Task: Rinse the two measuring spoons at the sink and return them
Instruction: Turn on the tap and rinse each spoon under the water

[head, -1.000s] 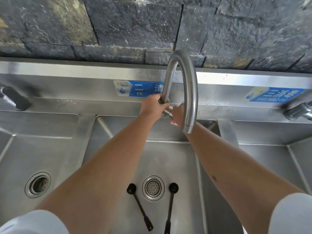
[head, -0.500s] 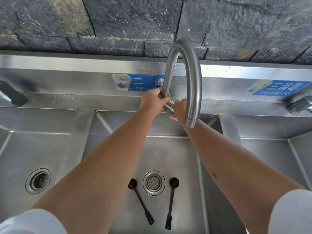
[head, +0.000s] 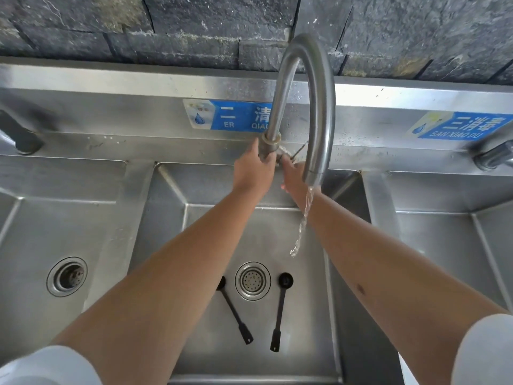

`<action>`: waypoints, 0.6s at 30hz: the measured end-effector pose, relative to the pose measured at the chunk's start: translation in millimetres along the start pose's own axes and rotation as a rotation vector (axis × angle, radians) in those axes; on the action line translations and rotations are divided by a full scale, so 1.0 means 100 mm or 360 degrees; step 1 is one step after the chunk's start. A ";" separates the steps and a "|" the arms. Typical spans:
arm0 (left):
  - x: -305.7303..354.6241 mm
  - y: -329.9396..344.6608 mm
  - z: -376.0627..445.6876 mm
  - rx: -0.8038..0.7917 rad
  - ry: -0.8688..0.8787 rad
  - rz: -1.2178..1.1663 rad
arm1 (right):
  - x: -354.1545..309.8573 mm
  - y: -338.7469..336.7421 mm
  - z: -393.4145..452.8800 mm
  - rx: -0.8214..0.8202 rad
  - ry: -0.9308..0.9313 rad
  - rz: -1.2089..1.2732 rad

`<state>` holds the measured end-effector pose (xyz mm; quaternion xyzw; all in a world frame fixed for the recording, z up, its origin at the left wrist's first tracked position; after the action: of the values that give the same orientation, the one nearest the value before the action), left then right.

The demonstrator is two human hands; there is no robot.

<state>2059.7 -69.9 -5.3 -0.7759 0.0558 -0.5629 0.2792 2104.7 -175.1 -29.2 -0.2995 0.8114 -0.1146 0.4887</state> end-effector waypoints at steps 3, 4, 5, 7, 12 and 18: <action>-0.42 0.24 -0.50 0.0004 -0.0244 -0.0151 | 0.56 0.23 -0.39 -0.0066 0.0039 -0.0087; -0.59 0.34 -0.68 -0.0048 -0.0316 -0.0193 | 0.77 0.33 -0.55 -0.0130 0.0119 0.0004; -0.77 0.45 -0.86 -0.0115 -0.0397 -0.0246 | 1.00 0.42 -0.68 -0.0178 0.0221 0.0103; -1.10 0.68 -1.21 -0.0249 -0.0619 -0.0439 | 1.45 0.57 -0.90 -0.0288 0.0430 0.0297; -1.73 1.16 -1.77 -0.0591 -0.0947 -0.0550 | 2.23 0.76 -1.29 -0.0369 0.0786 0.0538; -2.17 1.55 -2.01 -0.0777 -0.1058 -0.0283 | 2.81 0.93 -1.35 -0.0201 0.0861 0.0250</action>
<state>1835.2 -187.5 -222.6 -0.9605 0.0272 -0.2741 0.0402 1857.8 -283.8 -210.1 -0.2242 0.9384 -0.1015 0.2424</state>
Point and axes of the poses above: each hand's wrist, its own z-axis towards the middle knuckle, its own y-axis out of the palm, x = y × z, the point moved 1 cm from there along z, towards the middle knuckle, and after that the axes turned 7 degrees about -x, right-handed, at the moved point
